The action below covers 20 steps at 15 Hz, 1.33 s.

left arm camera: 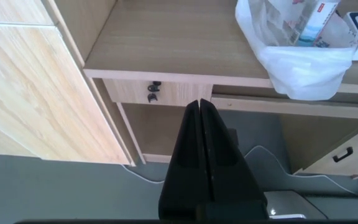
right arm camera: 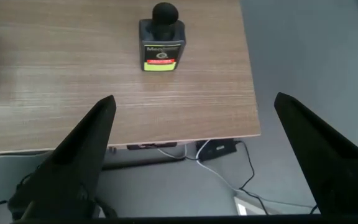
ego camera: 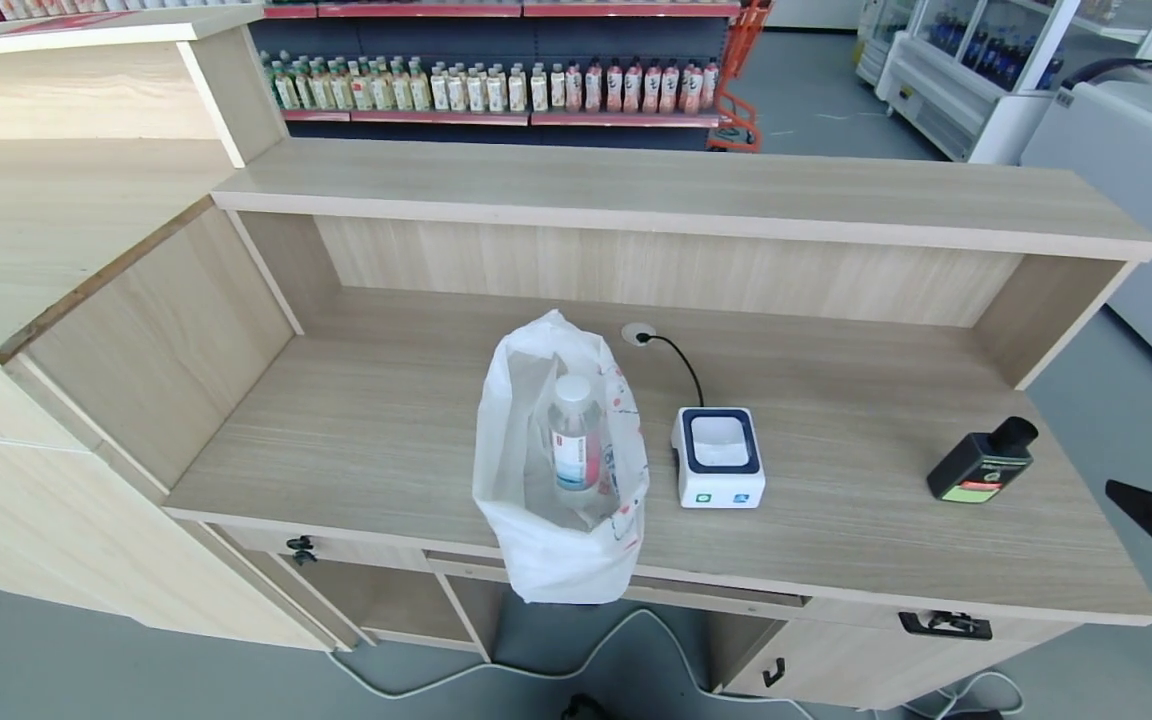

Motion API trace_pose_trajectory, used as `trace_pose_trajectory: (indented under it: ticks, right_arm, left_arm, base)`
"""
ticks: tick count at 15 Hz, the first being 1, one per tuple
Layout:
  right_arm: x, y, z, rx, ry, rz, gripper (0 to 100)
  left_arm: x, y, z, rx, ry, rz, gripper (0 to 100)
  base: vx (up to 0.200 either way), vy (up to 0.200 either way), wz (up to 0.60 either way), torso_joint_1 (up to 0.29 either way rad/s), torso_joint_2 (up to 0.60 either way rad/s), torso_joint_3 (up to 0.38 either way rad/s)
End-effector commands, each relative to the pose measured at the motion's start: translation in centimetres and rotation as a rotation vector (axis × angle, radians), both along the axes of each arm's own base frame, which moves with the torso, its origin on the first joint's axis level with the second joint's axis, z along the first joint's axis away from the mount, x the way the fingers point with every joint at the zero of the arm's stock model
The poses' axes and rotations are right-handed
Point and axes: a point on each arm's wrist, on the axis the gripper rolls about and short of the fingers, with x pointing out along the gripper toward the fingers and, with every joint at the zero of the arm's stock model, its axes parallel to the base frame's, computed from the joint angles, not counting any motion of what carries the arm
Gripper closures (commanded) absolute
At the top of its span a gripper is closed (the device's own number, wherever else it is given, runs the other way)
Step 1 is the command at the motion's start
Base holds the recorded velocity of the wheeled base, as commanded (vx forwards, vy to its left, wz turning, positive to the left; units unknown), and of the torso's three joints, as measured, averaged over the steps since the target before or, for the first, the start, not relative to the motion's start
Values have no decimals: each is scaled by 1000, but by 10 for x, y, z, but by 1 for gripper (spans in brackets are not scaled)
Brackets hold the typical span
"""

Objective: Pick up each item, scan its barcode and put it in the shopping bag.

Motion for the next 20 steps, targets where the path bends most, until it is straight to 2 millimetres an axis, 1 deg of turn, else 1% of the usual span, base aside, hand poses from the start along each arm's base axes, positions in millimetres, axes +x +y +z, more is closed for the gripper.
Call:
trace_pose_trajectory:
  ticks: [1,6,9,14,16,17,18,20]
  right_arm:
    - [5,-2,-5,9,25,-1,0]
    - [8,-3,-8,8,46,6,0]
    - [11,-4,-12,-26,78,24,0]
    - [10,0,-17,-31,99,49,0]
    - [10,3,-19,-65,120,85,0]
    - [13,4,-22,-109,147,116,0]
    - [18,6,-25,-141,170,151,0]
    - [31,16,-31,-157,200,227,0]
  left_arm:
    - [0,0,0,0,0,0,100]
    - [0,0,0,3,0,0,100]
    - [0,0,0,4,0,0,100]
    - [0,0,0,4,-2,0,100]
    - [0,0,0,-2,0,0,100]
    - [0,0,0,-2,0,0,100]
    - [0,0,0,-2,0,0,100]
    - [0,0,0,-2,0,0,100]
  base:
    - [0,-200,0,2,7,7]
    - [0,-200,0,1,0,2]
    - [0,-200,0,2,2,1]
    - [0,-200,0,0,3,3]
    - [0,0,0,0,0,0]
    - [0,0,0,0,0,0]
    - [0,0,0,0,0,0]
    - [0,0,0,0,0,0]
